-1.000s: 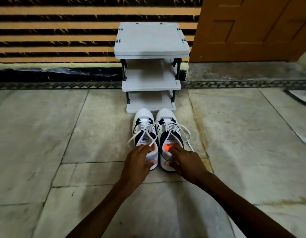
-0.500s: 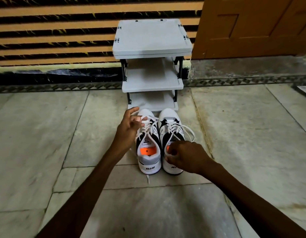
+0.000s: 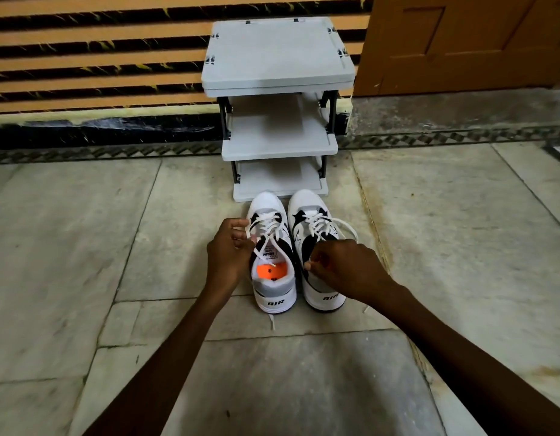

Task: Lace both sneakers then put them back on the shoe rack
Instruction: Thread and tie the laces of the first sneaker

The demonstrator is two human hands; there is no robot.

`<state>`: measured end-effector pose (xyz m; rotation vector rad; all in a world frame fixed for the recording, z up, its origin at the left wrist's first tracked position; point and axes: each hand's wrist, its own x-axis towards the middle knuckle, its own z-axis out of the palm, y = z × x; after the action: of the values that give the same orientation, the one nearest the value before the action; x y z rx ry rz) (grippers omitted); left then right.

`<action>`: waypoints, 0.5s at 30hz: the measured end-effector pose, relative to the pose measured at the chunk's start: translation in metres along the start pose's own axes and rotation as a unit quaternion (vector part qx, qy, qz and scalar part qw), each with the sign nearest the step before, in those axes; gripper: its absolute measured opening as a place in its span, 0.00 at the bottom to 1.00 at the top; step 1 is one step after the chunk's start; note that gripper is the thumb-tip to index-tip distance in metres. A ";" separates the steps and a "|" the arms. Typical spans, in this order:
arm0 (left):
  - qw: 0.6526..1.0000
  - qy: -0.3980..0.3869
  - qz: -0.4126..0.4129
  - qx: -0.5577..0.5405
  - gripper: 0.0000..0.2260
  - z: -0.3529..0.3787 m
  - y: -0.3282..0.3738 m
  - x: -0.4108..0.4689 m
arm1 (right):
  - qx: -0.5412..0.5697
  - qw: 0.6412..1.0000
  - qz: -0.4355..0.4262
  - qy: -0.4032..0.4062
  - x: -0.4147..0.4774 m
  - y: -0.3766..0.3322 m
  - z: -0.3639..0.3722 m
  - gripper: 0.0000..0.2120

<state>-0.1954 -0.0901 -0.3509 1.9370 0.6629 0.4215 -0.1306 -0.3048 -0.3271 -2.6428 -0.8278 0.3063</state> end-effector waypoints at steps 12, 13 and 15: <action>0.995 -0.043 0.091 -0.022 0.16 -0.003 0.008 -0.008 | 0.009 0.997 0.033 0.062 0.022 -0.021 0.012 0.08; 0.994 -0.036 0.100 0.012 0.14 -0.003 0.005 -0.011 | 0.013 0.998 0.033 0.059 0.024 -0.023 0.013 0.09; 0.990 -0.037 0.109 0.085 0.10 -0.001 -0.003 -0.015 | 0.028 0.998 0.032 0.053 0.028 -0.029 0.015 0.10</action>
<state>-0.2085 -0.0974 -0.3532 2.1873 0.4520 0.4368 -0.1272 -0.2618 -0.3323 -2.6120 -0.6910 0.2008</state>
